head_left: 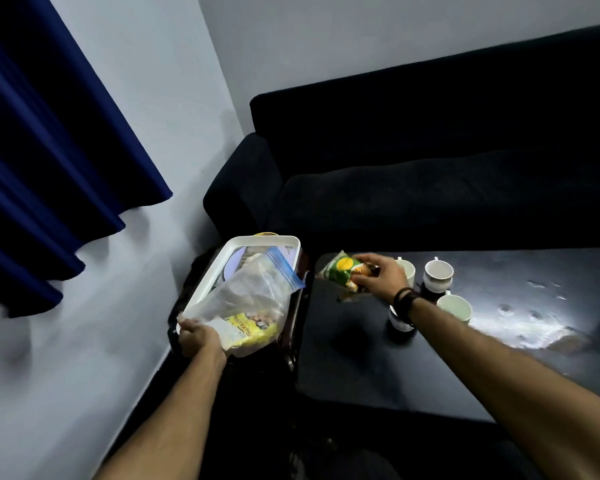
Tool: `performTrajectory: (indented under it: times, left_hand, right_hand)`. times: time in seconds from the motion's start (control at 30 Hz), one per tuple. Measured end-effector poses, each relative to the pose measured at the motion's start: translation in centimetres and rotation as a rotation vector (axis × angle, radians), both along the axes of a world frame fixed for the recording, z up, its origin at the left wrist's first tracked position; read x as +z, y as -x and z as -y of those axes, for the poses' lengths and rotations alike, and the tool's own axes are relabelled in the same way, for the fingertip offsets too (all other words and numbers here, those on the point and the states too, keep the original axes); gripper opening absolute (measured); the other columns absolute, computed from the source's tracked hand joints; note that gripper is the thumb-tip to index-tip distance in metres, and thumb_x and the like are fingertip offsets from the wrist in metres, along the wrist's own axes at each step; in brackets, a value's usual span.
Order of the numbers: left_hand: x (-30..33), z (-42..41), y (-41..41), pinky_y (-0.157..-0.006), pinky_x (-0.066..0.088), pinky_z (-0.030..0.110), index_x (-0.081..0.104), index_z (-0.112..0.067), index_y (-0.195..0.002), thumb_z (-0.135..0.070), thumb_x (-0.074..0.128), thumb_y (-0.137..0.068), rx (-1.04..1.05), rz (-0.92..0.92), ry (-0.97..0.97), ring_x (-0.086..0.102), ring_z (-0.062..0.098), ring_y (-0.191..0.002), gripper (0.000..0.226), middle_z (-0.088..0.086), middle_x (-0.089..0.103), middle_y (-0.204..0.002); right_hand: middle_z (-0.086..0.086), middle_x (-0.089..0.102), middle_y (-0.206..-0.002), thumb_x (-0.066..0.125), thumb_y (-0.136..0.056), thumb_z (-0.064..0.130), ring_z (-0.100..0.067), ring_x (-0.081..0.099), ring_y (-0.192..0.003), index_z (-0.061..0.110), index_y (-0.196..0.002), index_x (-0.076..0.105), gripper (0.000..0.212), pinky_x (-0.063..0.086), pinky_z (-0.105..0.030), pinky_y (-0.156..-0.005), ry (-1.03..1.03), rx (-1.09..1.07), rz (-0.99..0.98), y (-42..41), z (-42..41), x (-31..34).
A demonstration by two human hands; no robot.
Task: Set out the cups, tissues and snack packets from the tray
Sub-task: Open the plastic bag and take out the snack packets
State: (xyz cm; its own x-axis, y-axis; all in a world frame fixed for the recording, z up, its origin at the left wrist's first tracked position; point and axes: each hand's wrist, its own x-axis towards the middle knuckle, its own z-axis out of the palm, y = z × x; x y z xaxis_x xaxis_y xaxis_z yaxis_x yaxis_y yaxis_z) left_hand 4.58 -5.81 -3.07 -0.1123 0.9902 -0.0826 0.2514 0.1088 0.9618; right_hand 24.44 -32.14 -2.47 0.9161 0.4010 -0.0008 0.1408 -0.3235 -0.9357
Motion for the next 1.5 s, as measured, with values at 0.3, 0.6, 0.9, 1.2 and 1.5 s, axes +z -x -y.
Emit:
performTrajectory:
  times: [0.3,0.6,0.9,1.2,1.5]
  left_hand:
    - [-1.2,-3.0,0.6,-0.084,0.056,0.039,0.065,-0.008,-0.113,-0.067,0.067,-0.071,-0.122,-0.073,0.186,0.066,0.029,-0.095,0.072,0.01,0.068,-0.106]
    - [-0.4,-1.5,-0.5,-0.047,0.055,0.031,0.052,0.004,-0.129,-0.006,0.09,-0.06,-0.513,-0.162,0.418,0.07,0.023,-0.073,0.08,0.02,0.069,-0.104]
    - [-1.0,-1.8,-1.5,-0.063,0.059,0.042,0.062,0.009,-0.115,0.01,0.077,-0.068,-0.493,-0.204,0.446,0.067,0.029,-0.079,0.049,0.026,0.069,-0.107]
    - [-0.7,-1.5,-2.0,-0.065,0.059,0.05,0.056,0.007,-0.117,0.003,0.066,-0.085,-0.546,0.004,0.314,0.066,0.031,-0.081,0.033,0.026,0.065,-0.106]
    - [1.5,-0.7,-3.0,-0.064,0.059,0.032,0.068,-0.008,-0.099,-0.009,0.069,-0.086,-0.799,0.138,0.2,0.072,0.023,-0.073,0.013,0.012,0.074,-0.088]
  right_hand:
    - [-0.011,0.054,-0.12,0.066,-0.083,0.017,-0.031,0.051,-0.117,0.022,-0.128,0.061,0.046,0.044,-0.036,-0.097,0.523,0.309,0.254,2.4,-3.1,-6.1]
    - [-0.013,0.037,-0.147,0.055,-0.089,0.028,-0.038,0.022,-0.141,0.019,-0.135,0.052,0.048,0.027,-0.055,-0.111,1.161,0.277,0.474,3.1,-3.0,-6.0]
    - [-0.005,0.015,-0.162,0.059,-0.088,0.025,-0.03,0.01,-0.15,0.03,-0.151,0.025,0.072,0.015,-0.063,-0.116,1.02,0.707,0.458,5.1,-4.2,-6.6]
    - [-0.005,0.066,-0.115,0.058,-0.091,0.018,-0.021,0.06,-0.109,0.018,-0.113,0.069,0.025,0.047,-0.032,-0.095,0.248,0.073,0.316,3.1,-4.1,-1.9]
    - [-0.003,0.073,-0.103,0.061,-0.093,0.021,-0.016,0.069,-0.096,0.013,-0.109,0.073,0.022,0.056,-0.033,-0.086,-0.086,0.215,0.194,2.2,-5.3,4.8]
